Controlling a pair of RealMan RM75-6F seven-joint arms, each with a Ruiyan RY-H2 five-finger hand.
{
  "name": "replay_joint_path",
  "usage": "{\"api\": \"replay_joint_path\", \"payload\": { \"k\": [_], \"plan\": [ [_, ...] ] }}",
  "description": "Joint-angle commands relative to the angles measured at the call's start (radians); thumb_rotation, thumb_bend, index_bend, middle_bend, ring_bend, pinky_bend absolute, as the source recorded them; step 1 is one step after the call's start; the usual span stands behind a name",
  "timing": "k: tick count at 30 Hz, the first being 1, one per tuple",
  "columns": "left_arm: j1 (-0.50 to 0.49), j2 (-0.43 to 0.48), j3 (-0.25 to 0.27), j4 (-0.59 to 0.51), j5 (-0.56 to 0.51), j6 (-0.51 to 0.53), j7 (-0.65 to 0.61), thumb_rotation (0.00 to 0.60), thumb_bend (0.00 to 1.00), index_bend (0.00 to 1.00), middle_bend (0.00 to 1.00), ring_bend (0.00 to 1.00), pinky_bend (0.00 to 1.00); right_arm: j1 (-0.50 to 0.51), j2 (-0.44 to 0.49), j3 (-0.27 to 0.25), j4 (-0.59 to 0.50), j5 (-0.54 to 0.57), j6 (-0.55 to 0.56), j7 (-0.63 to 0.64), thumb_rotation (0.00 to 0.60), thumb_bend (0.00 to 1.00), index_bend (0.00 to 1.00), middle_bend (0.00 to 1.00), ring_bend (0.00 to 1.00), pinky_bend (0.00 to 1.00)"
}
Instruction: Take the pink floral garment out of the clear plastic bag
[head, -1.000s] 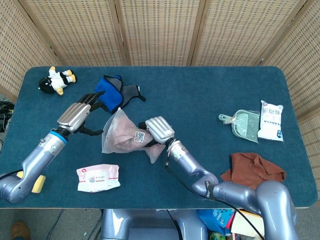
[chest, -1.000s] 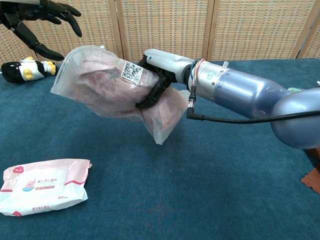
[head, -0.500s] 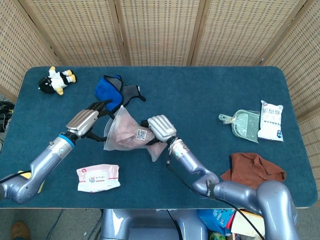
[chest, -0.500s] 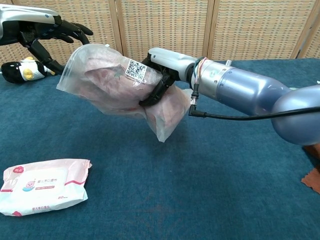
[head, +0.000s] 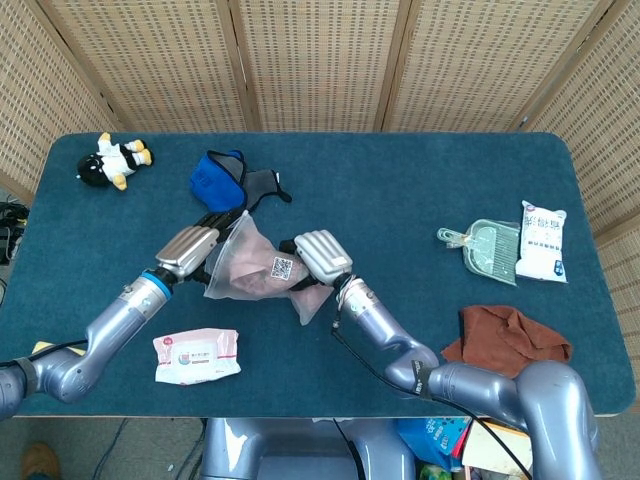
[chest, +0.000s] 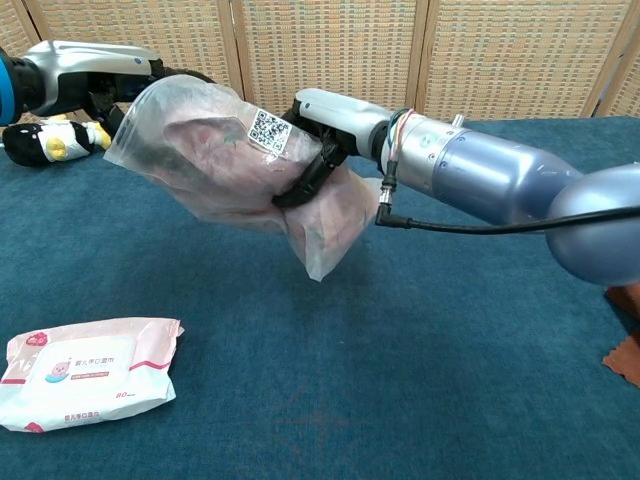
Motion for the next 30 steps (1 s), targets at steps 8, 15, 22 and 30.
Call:
{"api": "replay_joint_path", "payload": {
  "k": [8, 15, 22, 30],
  "plan": [
    [-0.028, -0.041, 0.016, 0.013, -0.03, 0.016, 0.061, 0.6, 0.5, 0.53, 0.0, 0.0, 0.0, -0.002, 0.014, 0.004, -0.009, 0.011, 0.0, -0.005, 0.6, 0.61, 0.63, 0.65, 0.61, 0.69],
    [-0.039, -0.062, 0.028, 0.03, -0.05, 0.019, 0.09, 0.6, 0.63, 0.64, 0.0, 0.0, 0.0, -0.008, 0.02, -0.006, -0.005, 0.006, 0.001, -0.006, 0.6, 0.62, 0.63, 0.65, 0.61, 0.69],
    [-0.041, -0.089, 0.034, 0.05, -0.067, 0.056, 0.127, 0.6, 0.66, 0.65, 0.0, 0.0, 0.0, -0.012, 0.023, -0.014, 0.0, 0.001, 0.002, 0.001, 0.6, 0.62, 0.63, 0.65, 0.61, 0.69],
    [-0.049, -0.104, 0.037, 0.063, -0.094, 0.058, 0.146, 0.6, 0.66, 0.66, 0.0, 0.0, 0.0, -0.015, 0.029, -0.02, -0.001, -0.004, 0.002, 0.001, 0.6, 0.62, 0.63, 0.64, 0.61, 0.69]
  ]
}}
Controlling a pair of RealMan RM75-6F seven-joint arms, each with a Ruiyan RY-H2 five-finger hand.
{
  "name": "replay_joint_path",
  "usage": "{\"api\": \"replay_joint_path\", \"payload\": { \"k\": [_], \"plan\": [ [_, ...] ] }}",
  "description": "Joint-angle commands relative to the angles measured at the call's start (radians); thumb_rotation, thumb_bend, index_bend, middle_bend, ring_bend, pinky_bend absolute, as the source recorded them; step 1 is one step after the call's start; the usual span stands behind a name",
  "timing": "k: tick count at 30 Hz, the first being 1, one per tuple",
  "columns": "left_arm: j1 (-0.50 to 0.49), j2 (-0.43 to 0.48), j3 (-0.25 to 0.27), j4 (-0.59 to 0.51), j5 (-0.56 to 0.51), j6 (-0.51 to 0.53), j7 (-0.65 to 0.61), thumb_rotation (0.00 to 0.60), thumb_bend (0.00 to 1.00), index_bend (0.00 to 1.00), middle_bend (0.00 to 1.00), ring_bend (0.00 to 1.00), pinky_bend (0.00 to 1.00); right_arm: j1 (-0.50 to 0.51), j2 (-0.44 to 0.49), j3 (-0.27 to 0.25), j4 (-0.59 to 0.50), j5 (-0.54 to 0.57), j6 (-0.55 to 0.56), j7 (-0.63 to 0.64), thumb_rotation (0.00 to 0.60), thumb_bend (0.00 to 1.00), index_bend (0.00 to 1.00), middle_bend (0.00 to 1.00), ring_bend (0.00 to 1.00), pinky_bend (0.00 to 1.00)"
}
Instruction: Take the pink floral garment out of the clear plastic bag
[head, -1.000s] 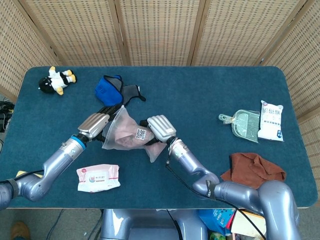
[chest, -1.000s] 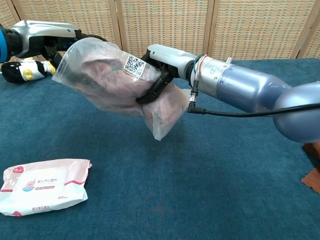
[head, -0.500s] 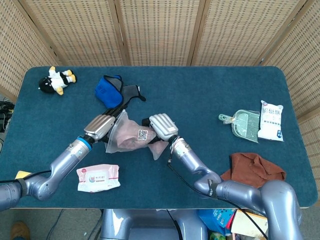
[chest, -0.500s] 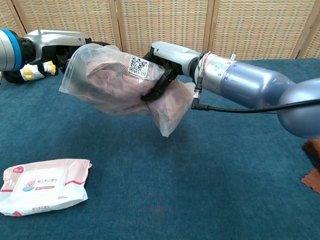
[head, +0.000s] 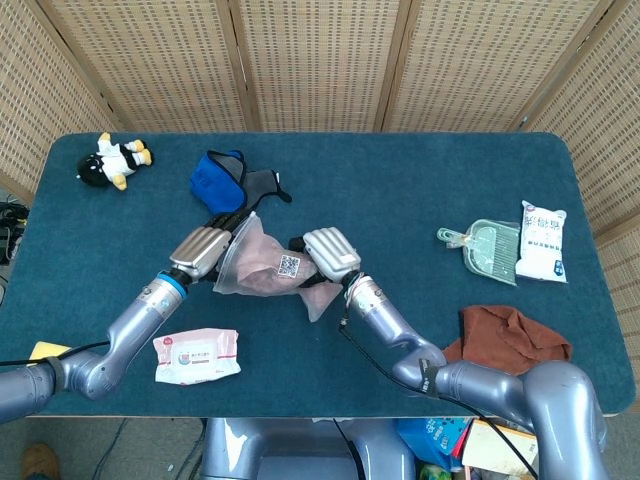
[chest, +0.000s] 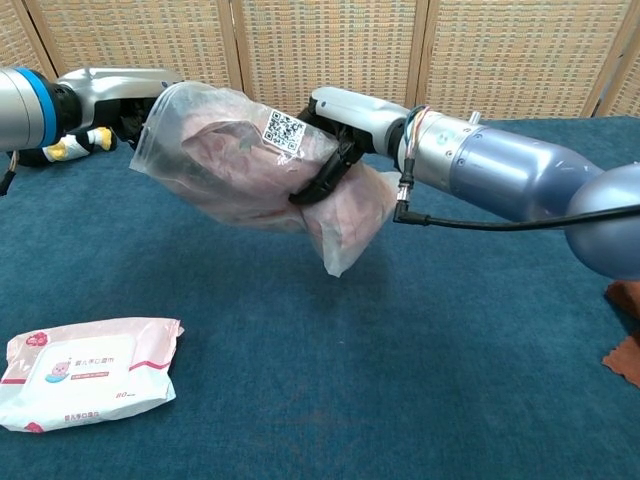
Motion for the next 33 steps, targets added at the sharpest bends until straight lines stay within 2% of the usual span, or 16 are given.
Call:
{"api": "replay_joint_path", "payload": {
  "k": [1, 4, 5, 7, 9, 11, 12, 18, 23, 26, 29, 33],
  "plan": [
    [-0.003, -0.004, 0.001, 0.004, -0.008, -0.004, 0.003, 0.6, 0.66, 0.66, 0.0, 0.0, 0.0, 0.0, 0.002, -0.002, 0.0, -0.001, -0.002, -0.002, 0.6, 0.62, 0.63, 0.64, 0.61, 0.69],
    [-0.007, -0.01, 0.001, 0.011, -0.018, -0.006, 0.005, 0.6, 0.66, 0.66, 0.0, 0.0, 0.0, -0.001, 0.006, -0.008, 0.0, -0.002, -0.008, -0.006, 0.6, 0.62, 0.63, 0.59, 0.61, 0.69],
    [-0.008, -0.014, 0.0, 0.014, -0.021, -0.006, 0.006, 0.6, 0.66, 0.66, 0.0, 0.0, 0.0, -0.001, 0.01, -0.011, -0.003, -0.002, -0.015, -0.004, 0.6, 0.62, 0.6, 0.54, 0.59, 0.67],
    [-0.011, -0.022, 0.0, 0.023, -0.027, -0.006, 0.008, 0.6, 0.66, 0.66, 0.0, 0.0, 0.0, -0.001, 0.019, -0.018, -0.007, -0.003, -0.029, -0.004, 0.6, 0.57, 0.46, 0.38, 0.46, 0.51],
    [-0.014, -0.029, -0.002, 0.028, -0.035, -0.011, 0.004, 0.6, 0.66, 0.66, 0.0, 0.0, 0.0, 0.001, 0.029, -0.027, -0.009, -0.003, -0.044, -0.013, 0.6, 0.38, 0.21, 0.1, 0.16, 0.21],
    [-0.019, -0.039, -0.007, 0.039, -0.049, -0.022, -0.004, 0.6, 0.66, 0.67, 0.0, 0.0, 0.0, 0.003, 0.052, -0.038, -0.021, 0.015, -0.087, -0.028, 0.6, 0.3, 0.1, 0.0, 0.01, 0.05],
    [-0.024, -0.048, -0.008, 0.053, -0.053, -0.023, -0.002, 0.6, 0.66, 0.67, 0.0, 0.0, 0.0, 0.004, 0.068, -0.038, -0.034, 0.033, -0.108, -0.035, 0.6, 0.28, 0.07, 0.0, 0.0, 0.02],
    [-0.043, -0.099, -0.014, 0.114, -0.075, -0.045, -0.013, 0.6, 0.66, 0.67, 0.0, 0.0, 0.0, -0.026, 0.154, -0.028, -0.11, 0.075, -0.119, -0.032, 0.6, 0.17, 0.04, 0.0, 0.0, 0.0],
    [-0.056, -0.128, -0.02, 0.153, -0.084, -0.058, -0.019, 0.6, 0.66, 0.67, 0.0, 0.0, 0.0, -0.09, 0.254, -0.061, -0.192, 0.03, -0.059, -0.038, 0.6, 0.13, 0.03, 0.0, 0.0, 0.0],
    [-0.064, -0.129, -0.025, 0.165, -0.095, -0.057, -0.012, 0.6, 0.66, 0.67, 0.0, 0.0, 0.0, -0.152, 0.319, -0.107, -0.235, -0.032, 0.007, -0.042, 0.6, 0.13, 0.03, 0.0, 0.0, 0.0],
    [-0.069, -0.122, -0.035, 0.164, -0.103, -0.046, -0.004, 0.6, 0.66, 0.67, 0.0, 0.0, 0.0, -0.216, 0.376, -0.178, -0.25, -0.126, 0.073, -0.035, 0.6, 0.13, 0.03, 0.0, 0.0, 0.0],
    [-0.077, -0.118, -0.046, 0.16, -0.117, -0.043, 0.004, 0.6, 0.66, 0.67, 0.0, 0.0, 0.0, -0.266, 0.401, -0.279, -0.179, -0.293, 0.153, -0.016, 0.6, 0.13, 0.06, 0.0, 0.0, 0.0]
  ]
}}
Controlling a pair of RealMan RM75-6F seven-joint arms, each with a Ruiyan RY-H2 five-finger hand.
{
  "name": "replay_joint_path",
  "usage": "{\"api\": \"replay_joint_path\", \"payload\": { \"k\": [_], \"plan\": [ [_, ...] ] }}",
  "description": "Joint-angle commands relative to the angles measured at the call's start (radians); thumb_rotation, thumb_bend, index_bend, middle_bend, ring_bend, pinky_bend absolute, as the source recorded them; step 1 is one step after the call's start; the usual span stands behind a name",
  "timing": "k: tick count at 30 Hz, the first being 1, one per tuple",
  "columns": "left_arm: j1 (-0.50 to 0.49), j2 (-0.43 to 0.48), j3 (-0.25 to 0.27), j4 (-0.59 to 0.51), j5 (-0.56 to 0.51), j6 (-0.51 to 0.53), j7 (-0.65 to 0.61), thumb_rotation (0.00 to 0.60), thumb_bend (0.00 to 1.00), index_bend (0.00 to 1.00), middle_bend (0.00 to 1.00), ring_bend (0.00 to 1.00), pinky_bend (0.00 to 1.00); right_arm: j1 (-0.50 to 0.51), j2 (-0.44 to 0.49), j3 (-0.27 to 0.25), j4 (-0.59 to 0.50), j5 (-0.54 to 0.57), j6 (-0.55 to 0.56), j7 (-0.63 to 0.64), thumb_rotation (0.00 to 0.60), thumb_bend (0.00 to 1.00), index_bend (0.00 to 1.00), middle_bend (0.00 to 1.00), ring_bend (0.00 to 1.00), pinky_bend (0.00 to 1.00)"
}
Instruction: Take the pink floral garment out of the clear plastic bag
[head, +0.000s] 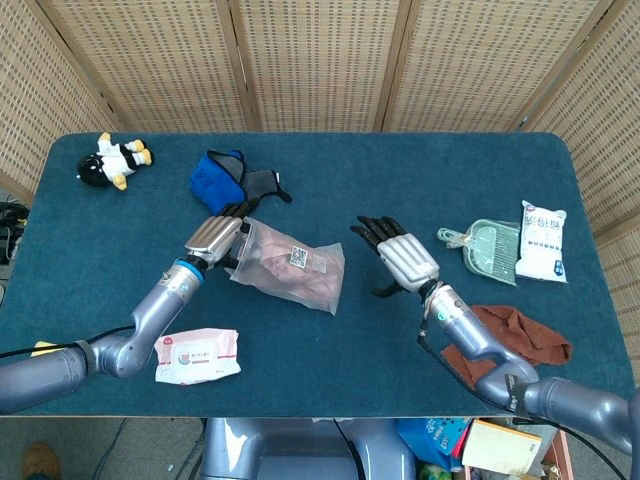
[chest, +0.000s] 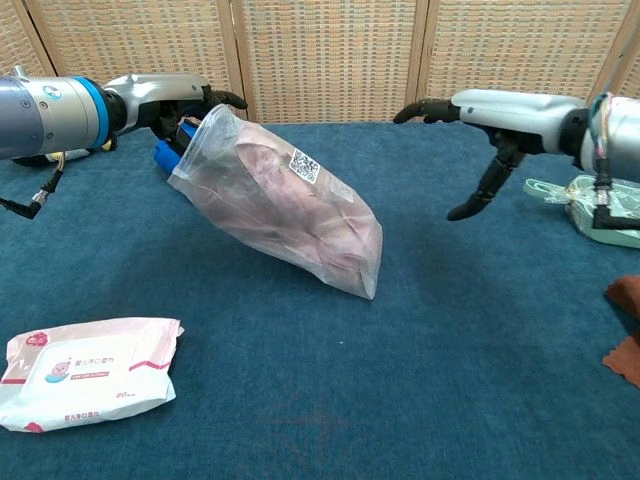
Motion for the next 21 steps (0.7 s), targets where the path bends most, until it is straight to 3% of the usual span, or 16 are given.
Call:
{"api": "replay_joint_path", "payload": {
  "k": [1, 6, 9, 10, 13, 15, 18, 21],
  "plan": [
    [-0.007, -0.001, -0.011, -0.001, -0.012, 0.002, -0.001, 0.6, 0.66, 0.67, 0.0, 0.0, 0.0, -0.07, 0.033, -0.118, 0.079, -0.181, 0.11, 0.016, 0.6, 0.13, 0.07, 0.0, 0.0, 0.0],
    [-0.014, -0.014, -0.022, 0.012, -0.011, 0.011, -0.006, 0.6, 0.66, 0.67, 0.0, 0.0, 0.0, -0.107, -0.015, -0.2, 0.262, -0.357, 0.263, 0.068, 0.6, 0.13, 0.15, 0.02, 0.0, 0.0],
    [-0.018, -0.016, -0.024, 0.01, -0.018, 0.007, -0.006, 0.6, 0.66, 0.67, 0.0, 0.0, 0.0, -0.115, -0.043, -0.233, 0.367, -0.46, 0.369, 0.032, 0.6, 0.13, 0.15, 0.15, 0.11, 0.05],
    [-0.02, -0.016, -0.024, 0.011, -0.019, 0.008, -0.002, 0.6, 0.66, 0.67, 0.0, 0.0, 0.0, -0.116, -0.059, -0.244, 0.418, -0.51, 0.426, 0.001, 0.6, 0.13, 0.15, 0.25, 0.22, 0.14],
    [-0.024, -0.018, -0.023, 0.011, -0.025, 0.014, 0.01, 0.6, 0.66, 0.67, 0.0, 0.0, 0.0, -0.102, -0.092, -0.276, 0.53, -0.627, 0.543, -0.054, 0.6, 0.13, 0.15, 0.52, 0.56, 0.59],
    [-0.026, -0.017, -0.024, 0.01, -0.032, 0.016, 0.015, 0.6, 0.66, 0.67, 0.0, 0.0, 0.0, -0.087, -0.105, -0.297, 0.579, -0.684, 0.584, -0.08, 0.6, 0.13, 0.15, 0.65, 0.7, 0.83],
    [-0.03, -0.02, -0.021, 0.012, -0.036, 0.023, 0.03, 0.6, 0.66, 0.67, 0.0, 0.0, 0.0, -0.066, -0.124, -0.319, 0.621, -0.74, 0.616, -0.113, 0.6, 0.13, 0.16, 0.72, 0.78, 0.96],
    [-0.034, -0.023, -0.022, 0.011, -0.047, 0.021, 0.034, 0.6, 0.66, 0.67, 0.0, 0.0, 0.0, -0.045, -0.142, -0.331, 0.643, -0.777, 0.632, -0.14, 0.6, 0.12, 0.19, 0.76, 0.83, 1.0]
  ]
}}
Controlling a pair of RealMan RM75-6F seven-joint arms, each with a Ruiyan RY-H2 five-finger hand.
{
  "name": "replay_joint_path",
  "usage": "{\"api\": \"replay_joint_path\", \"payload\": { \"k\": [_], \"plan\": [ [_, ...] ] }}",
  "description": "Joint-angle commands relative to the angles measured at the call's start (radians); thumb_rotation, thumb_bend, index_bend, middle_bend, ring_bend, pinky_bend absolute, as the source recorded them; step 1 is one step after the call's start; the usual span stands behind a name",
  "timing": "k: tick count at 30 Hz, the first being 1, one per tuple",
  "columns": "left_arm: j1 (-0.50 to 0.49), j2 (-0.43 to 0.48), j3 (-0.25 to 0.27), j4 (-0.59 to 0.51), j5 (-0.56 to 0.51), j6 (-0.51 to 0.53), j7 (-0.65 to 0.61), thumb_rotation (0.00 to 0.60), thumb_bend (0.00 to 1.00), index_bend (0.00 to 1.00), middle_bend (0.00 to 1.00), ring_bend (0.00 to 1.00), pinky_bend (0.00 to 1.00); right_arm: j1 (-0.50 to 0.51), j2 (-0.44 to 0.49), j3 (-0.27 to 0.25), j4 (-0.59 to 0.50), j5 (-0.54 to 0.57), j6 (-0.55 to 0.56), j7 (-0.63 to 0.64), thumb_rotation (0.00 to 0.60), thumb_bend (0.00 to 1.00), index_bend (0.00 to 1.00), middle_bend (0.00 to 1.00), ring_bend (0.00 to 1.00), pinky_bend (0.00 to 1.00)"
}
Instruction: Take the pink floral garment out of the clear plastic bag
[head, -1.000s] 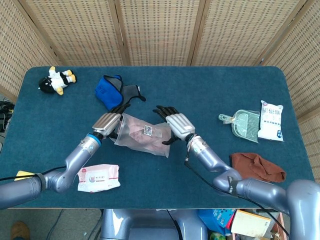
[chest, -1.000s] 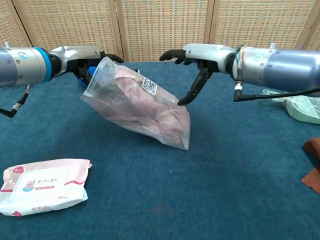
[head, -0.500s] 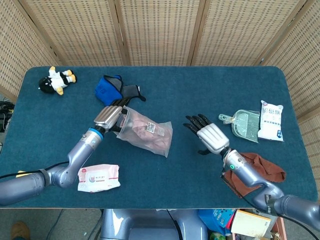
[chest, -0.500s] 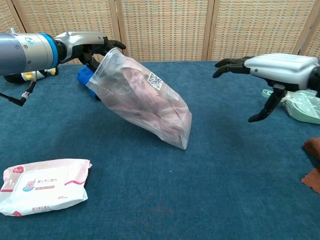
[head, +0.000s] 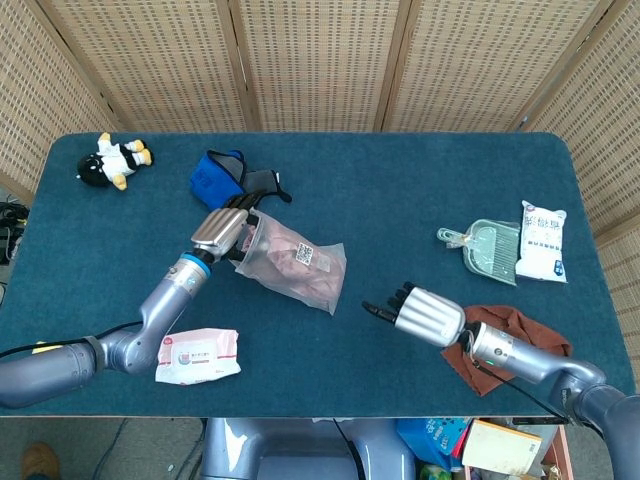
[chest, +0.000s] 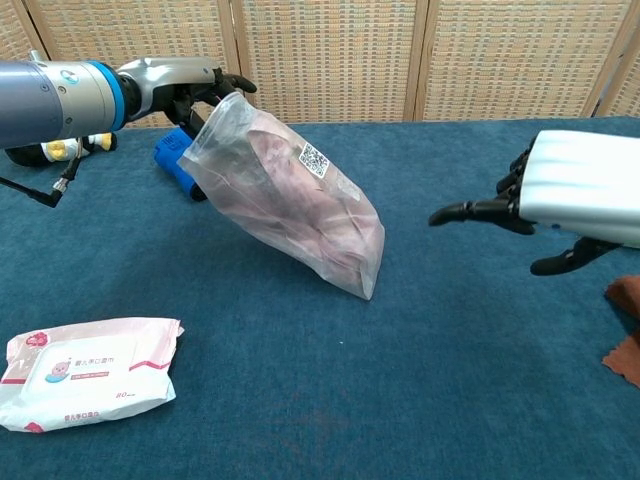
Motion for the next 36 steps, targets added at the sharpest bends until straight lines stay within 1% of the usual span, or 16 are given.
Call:
{"api": "replay_joint_path", "payload": {
  "k": [1, 5, 8, 10, 15, 23, 29, 36],
  "plan": [
    [-0.004, -0.003, -0.001, -0.001, -0.009, -0.002, 0.002, 0.6, 0.66, 0.67, 0.0, 0.0, 0.0, 0.03, -0.03, -0.025, 0.031, -0.046, 0.023, -0.04, 0.6, 0.11, 0.2, 0.77, 0.85, 1.0],
    [-0.009, -0.007, -0.002, -0.001, -0.021, -0.003, 0.007, 0.6, 0.66, 0.67, 0.0, 0.0, 0.0, 0.084, -0.064, -0.037, 0.045, -0.094, 0.004, -0.093, 0.6, 0.08, 0.21, 0.8, 0.88, 1.0],
    [-0.009, -0.005, 0.0, -0.007, -0.022, -0.001, 0.012, 0.6, 0.66, 0.67, 0.0, 0.0, 0.0, 0.126, -0.081, -0.032, 0.035, -0.1, -0.038, -0.115, 0.6, 0.07, 0.21, 0.81, 0.88, 1.0],
    [-0.008, 0.001, -0.001, -0.011, -0.022, 0.004, 0.013, 0.6, 0.66, 0.67, 0.0, 0.0, 0.0, 0.172, -0.097, -0.016, 0.019, -0.097, -0.095, -0.138, 0.6, 0.06, 0.21, 0.82, 0.88, 1.0],
    [-0.007, 0.003, -0.001, -0.02, -0.032, 0.01, 0.016, 0.6, 0.66, 0.67, 0.0, 0.0, 0.0, 0.232, -0.104, -0.008, -0.014, -0.091, -0.207, -0.215, 0.6, 0.03, 0.21, 0.83, 0.89, 1.0],
    [-0.008, 0.001, -0.002, -0.036, -0.043, 0.018, 0.022, 0.6, 0.66, 0.67, 0.0, 0.0, 0.0, 0.259, -0.115, 0.005, -0.047, -0.044, -0.322, -0.274, 0.6, 0.03, 0.21, 0.83, 0.89, 1.0],
    [-0.01, -0.005, -0.002, -0.036, -0.047, 0.015, 0.019, 0.6, 0.66, 0.67, 0.0, 0.0, 0.0, 0.266, -0.126, 0.013, -0.075, -0.015, -0.377, -0.315, 0.6, 0.03, 0.21, 0.83, 0.89, 1.0],
    [-0.008, -0.004, -0.005, -0.035, -0.043, 0.017, 0.012, 0.6, 0.66, 0.67, 0.0, 0.0, 0.0, 0.276, -0.145, 0.032, -0.09, 0.028, -0.446, -0.356, 0.6, 0.03, 0.25, 0.83, 0.89, 1.0]
  ]
}}
